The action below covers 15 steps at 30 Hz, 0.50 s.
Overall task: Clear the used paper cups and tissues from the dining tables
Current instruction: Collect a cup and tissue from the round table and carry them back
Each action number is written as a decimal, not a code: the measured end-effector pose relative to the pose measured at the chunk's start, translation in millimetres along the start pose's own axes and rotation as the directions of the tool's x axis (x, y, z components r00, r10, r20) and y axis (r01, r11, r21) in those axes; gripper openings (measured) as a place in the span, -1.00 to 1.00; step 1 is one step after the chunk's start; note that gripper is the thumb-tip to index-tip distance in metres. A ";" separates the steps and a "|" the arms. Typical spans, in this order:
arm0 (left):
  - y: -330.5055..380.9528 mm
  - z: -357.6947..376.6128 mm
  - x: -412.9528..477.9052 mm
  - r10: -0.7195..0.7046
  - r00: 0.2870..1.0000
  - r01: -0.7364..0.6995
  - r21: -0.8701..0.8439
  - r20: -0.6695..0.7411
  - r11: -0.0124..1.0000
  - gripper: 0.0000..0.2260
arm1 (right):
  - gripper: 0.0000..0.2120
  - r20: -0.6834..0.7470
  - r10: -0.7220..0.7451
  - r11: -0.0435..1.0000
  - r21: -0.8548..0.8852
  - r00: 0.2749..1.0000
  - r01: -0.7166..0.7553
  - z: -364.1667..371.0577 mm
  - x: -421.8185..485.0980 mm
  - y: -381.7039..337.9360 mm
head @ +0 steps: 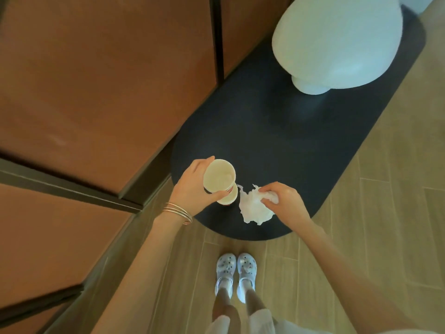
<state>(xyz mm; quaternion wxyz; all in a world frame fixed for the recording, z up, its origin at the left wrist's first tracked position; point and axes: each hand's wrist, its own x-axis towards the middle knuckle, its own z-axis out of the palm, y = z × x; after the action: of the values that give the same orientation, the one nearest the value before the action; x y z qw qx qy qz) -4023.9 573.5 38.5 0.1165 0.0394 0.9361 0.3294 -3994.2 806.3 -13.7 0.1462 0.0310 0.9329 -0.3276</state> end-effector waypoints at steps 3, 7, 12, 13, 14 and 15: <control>-10.8 14.7 10.9 0.008 0.999 -0.008 0.018 0.037 1.000 -0.25 | -0.79 0.000 0.025 0.999 -0.026 1.000 -0.025 23.5 12.7 14.7; -27.6 37.0 18.6 0.031 0.998 -0.035 0.064 0.060 0.997 -0.26 | -0.79 -0.052 0.062 0.998 -0.029 0.997 -0.064 48.9 23.9 31.7; -49.1 62.7 26.8 0.028 0.993 -0.045 0.147 0.114 0.988 -0.24 | -0.78 -0.094 0.063 0.997 -0.033 0.994 -0.066 68.9 34.0 44.0; -52.5 66.5 28.3 0.025 0.992 -0.046 0.168 0.122 0.985 -0.23 | -0.78 -0.098 0.060 0.998 -0.028 0.993 -0.063 72.0 35.1 45.2; -56.2 70.5 29.7 0.027 0.992 -0.050 0.182 0.126 0.982 -0.23 | -0.78 -0.107 0.054 0.998 -0.019 0.993 -0.056 75.3 36.2 47.3; -58.9 74.1 30.7 0.028 0.991 -0.053 0.190 0.131 0.980 -0.23 | -0.78 -0.114 0.048 0.999 -0.012 0.992 -0.050 77.5 36.8 48.2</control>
<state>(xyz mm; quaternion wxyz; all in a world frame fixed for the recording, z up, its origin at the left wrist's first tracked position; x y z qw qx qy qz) -4035.4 577.2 -60.2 0.1650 0.0905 0.9533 0.2364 -4002.4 794.6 -111.1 0.1009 0.0716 0.9411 -0.3147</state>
